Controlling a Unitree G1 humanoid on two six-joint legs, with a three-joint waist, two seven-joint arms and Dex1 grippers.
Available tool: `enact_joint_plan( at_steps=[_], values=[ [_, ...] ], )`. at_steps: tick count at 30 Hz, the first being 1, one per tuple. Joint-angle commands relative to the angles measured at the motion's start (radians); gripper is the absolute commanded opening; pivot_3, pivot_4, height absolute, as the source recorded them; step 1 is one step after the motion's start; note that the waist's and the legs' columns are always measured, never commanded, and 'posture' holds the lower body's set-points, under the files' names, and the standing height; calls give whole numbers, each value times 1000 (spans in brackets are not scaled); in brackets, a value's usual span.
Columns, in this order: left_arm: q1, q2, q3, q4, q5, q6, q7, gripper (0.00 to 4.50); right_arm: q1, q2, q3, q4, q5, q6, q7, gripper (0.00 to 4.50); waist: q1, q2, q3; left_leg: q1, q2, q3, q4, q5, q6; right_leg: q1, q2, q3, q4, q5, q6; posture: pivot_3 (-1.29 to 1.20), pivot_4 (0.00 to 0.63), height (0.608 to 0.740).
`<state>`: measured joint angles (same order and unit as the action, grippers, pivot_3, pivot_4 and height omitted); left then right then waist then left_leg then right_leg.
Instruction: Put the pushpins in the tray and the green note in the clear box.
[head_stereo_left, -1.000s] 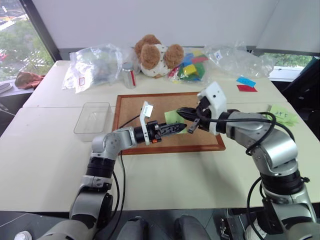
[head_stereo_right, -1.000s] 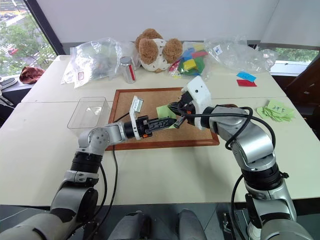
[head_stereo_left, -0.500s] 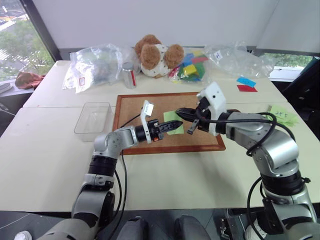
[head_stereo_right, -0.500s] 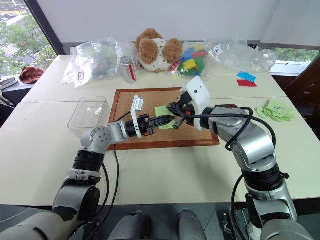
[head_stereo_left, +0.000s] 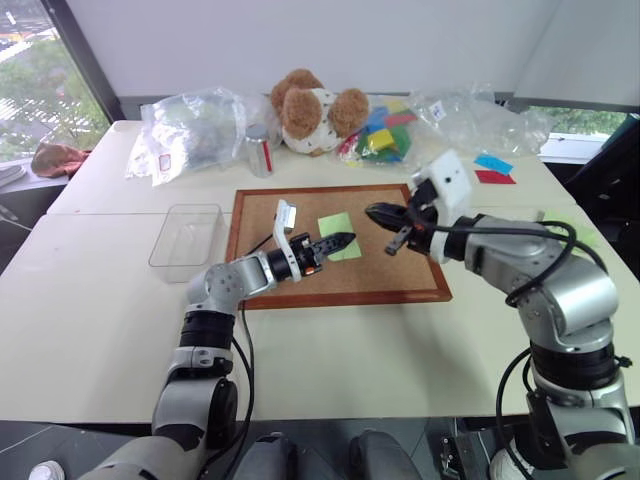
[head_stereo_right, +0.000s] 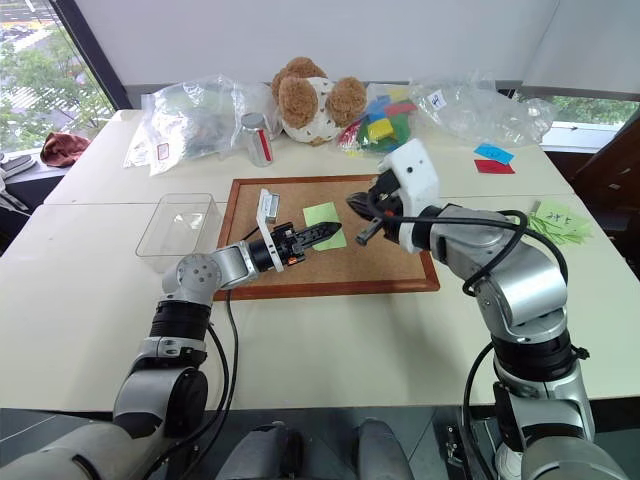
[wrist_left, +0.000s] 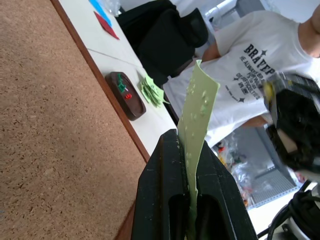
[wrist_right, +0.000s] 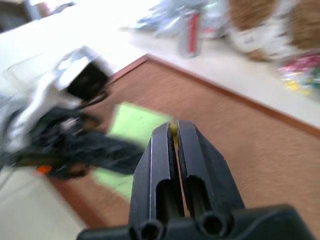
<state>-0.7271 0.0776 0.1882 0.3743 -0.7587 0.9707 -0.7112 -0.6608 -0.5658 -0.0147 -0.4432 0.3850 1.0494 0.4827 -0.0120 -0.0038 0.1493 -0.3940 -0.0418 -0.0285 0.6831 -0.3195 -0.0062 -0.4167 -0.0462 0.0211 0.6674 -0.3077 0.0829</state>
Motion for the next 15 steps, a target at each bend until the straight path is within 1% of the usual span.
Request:
enact_joint_plan(
  at_steps=[1, 5, 6, 9, 12, 15],
  values=[
    [2, 2, -5, -44, 1, -24, 2, 26, -24, -9, -62, 218, -123, -125, -119, 0, 0, 0, 0, 0, 0, 0, 0, 0, 0, 0, 0, 0, 0, 0, 0, 0, 150, 740],
    [12, 6, -8, -68, 9, -44, 13, 26, -60, -30, -60, 578, -265, -341, -236, 0, 0, 0, 0, 1, 0, 0, 0, 0, 0, 1, 0, 0, 0, 0, 0, 0, 150, 740],
    [16, 7, -11, -78, 15, -53, 20, 26, -80, -22, -79, 675, -271, -383, -258, 0, 0, 0, 0, 1, 0, 1, 0, 0, 0, 0, 0, 0, 0, 0, 0, 0, 150, 740],
    [32, 7, -14, -109, 14, -56, 35, 26, -125, -10, -108, 880, -286, -491, -289, 0, -5, 0, 0, 1, 0, 2, -1, 0, 0, -1, 0, 1, 1, 0, 0, 0, 150, 740],
    [51, 4, -14, -146, 5, -53, 47, 26, -150, 0, -152, 1037, -266, -562, -296, 0, -9, 0, 0, 1, 0, 3, -1, 0, -1, -2, 0, 1, 2, 0, 0, 0, 150, 740],
    [61, 4, -11, -168, 1, -51, 60, 26, -169, 5, -175, 1124, -244, -594, -262, 0, -8, 0, 0, 1, 0, 3, 0, 1, -1, -1, 0, 1, 3, 0, 0, 0, 150, 740]
  ],
)
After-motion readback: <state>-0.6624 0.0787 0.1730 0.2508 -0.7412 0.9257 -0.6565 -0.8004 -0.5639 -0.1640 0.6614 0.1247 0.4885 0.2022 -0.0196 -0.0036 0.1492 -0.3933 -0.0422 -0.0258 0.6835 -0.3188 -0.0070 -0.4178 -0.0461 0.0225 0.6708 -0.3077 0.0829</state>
